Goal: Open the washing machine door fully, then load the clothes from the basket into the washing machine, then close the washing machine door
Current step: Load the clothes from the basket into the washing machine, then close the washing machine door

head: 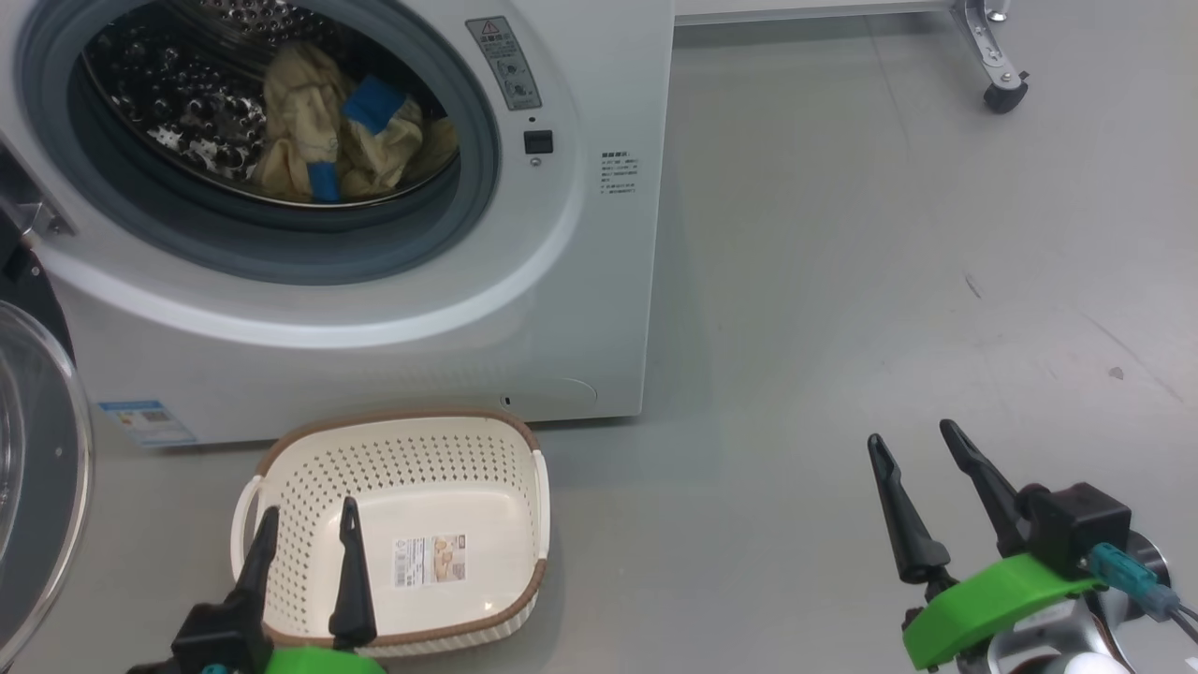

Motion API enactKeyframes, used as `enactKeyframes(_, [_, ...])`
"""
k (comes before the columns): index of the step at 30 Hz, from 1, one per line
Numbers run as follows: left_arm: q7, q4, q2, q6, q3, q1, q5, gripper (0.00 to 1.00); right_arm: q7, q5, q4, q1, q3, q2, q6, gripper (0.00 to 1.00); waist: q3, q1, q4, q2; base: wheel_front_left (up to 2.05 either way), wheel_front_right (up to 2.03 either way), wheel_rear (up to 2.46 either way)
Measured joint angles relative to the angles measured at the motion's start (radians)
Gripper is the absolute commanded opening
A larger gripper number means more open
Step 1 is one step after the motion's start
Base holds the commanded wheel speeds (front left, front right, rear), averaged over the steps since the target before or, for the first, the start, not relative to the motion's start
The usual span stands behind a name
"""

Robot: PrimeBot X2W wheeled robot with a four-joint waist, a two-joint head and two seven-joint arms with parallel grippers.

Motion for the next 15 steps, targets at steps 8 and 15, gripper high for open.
enactKeyframes(8, [0.000, 0.002, 0.001, 0.000, -0.011, -0.002, 0.017, 1.00, 0.000, 0.000, 0.000, 0.000, -0.001, 0.000, 0.000, 1.00, -0.005, 0.0000, 0.001, 0.0000, -0.03, 0.03, 0.00])
enactKeyframes(15, [0.000, 0.012, 0.004, 0.000, -0.023, -0.002, 0.027, 1.00, 0.003, 0.000, 0.000, 0.001, -0.001, 0.000, 0.000, 1.00, -0.013, 0.0000, 0.003, 0.0000, -0.74, 0.74, 0.00])
